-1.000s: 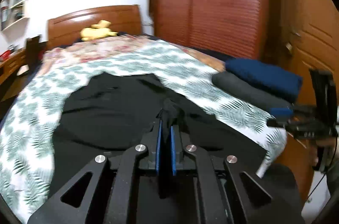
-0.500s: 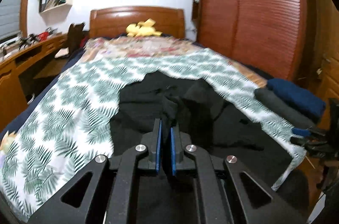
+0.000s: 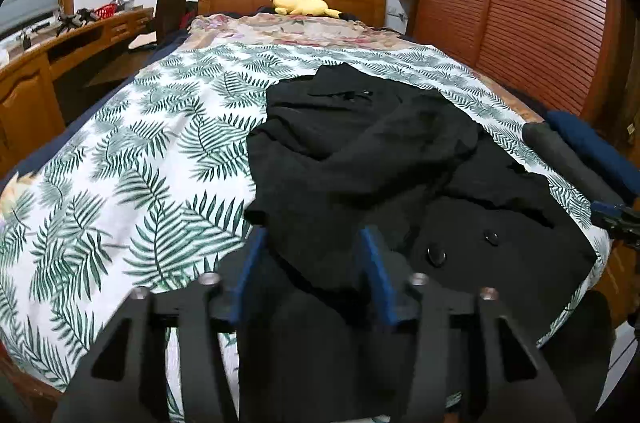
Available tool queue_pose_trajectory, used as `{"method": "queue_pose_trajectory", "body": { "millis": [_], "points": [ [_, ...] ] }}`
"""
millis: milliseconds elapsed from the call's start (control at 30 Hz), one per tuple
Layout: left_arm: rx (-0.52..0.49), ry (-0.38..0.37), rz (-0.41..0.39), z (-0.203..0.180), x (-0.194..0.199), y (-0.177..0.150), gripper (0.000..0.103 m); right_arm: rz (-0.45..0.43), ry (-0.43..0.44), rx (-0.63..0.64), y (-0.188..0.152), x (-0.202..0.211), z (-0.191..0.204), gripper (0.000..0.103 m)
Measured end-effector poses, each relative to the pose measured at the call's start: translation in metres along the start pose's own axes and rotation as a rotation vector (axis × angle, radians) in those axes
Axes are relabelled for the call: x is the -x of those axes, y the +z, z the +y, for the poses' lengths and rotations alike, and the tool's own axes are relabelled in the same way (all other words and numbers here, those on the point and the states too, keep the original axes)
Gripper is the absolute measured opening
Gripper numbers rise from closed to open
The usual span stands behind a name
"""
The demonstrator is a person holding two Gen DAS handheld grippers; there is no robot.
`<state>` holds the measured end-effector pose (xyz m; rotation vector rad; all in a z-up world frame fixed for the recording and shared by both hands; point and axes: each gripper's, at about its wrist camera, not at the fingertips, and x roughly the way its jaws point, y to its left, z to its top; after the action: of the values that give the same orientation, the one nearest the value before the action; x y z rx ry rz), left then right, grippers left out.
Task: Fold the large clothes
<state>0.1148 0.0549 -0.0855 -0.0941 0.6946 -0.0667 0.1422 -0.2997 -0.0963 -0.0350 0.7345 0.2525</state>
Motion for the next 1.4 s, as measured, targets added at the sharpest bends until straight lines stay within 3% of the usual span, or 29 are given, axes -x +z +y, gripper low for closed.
{"method": "queue_pose_trajectory", "body": {
  "millis": [67, 400, 467, 533, 567, 667, 1033, 1133, 1200, 1267, 1333, 1400],
  "points": [
    [0.005, -0.007, -0.005, 0.002, 0.001, -0.004, 0.064, 0.007, -0.005, 0.005, -0.001, -0.005, 0.003, 0.055],
    [-0.024, -0.046, -0.009, -0.013, -0.01, -0.009, 0.062, 0.047, -0.013, -0.007, -0.016, -0.022, 0.009, 0.055],
    [-0.047, -0.055, -0.012, -0.019, -0.014, -0.006, 0.043, 0.051, -0.013, -0.011, -0.017, -0.025, 0.008, 0.055],
    [-0.072, -0.042, 0.001, -0.022, -0.024, -0.002, 0.042, 0.053, -0.014, -0.013, -0.018, -0.026, 0.008, 0.055],
    [-0.088, -0.032, 0.014, -0.023, -0.032, -0.001, 0.035, 0.053, -0.013, -0.016, -0.019, -0.026, 0.008, 0.055],
    [-0.077, -0.015, 0.06, -0.019, -0.044, -0.002, 0.007, 0.052, -0.012, -0.023, -0.018, -0.025, 0.007, 0.055],
    [-0.099, -0.111, 0.019, -0.051, 0.019, -0.012, 0.006, -0.007, -0.021, -0.024, -0.017, 0.014, -0.001, 0.055],
    [-0.102, -0.092, 0.014, -0.055, 0.027, -0.013, 0.013, -0.01, -0.026, -0.021, -0.018, 0.021, -0.005, 0.055],
    [-0.099, -0.08, -0.001, -0.052, 0.032, -0.014, 0.032, -0.008, -0.032, -0.015, -0.018, 0.024, -0.007, 0.055],
    [-0.079, -0.077, -0.024, -0.043, 0.038, -0.016, 0.065, -0.005, -0.039, -0.01, -0.02, 0.025, -0.009, 0.055],
    [-0.056, -0.065, -0.032, -0.032, 0.041, -0.017, 0.08, 0.002, -0.045, -0.006, -0.023, 0.024, -0.012, 0.055],
    [-0.046, -0.042, -0.028, -0.022, 0.042, -0.021, 0.08, 0.014, -0.054, -0.005, -0.025, 0.022, -0.014, 0.055]
  ]
}}
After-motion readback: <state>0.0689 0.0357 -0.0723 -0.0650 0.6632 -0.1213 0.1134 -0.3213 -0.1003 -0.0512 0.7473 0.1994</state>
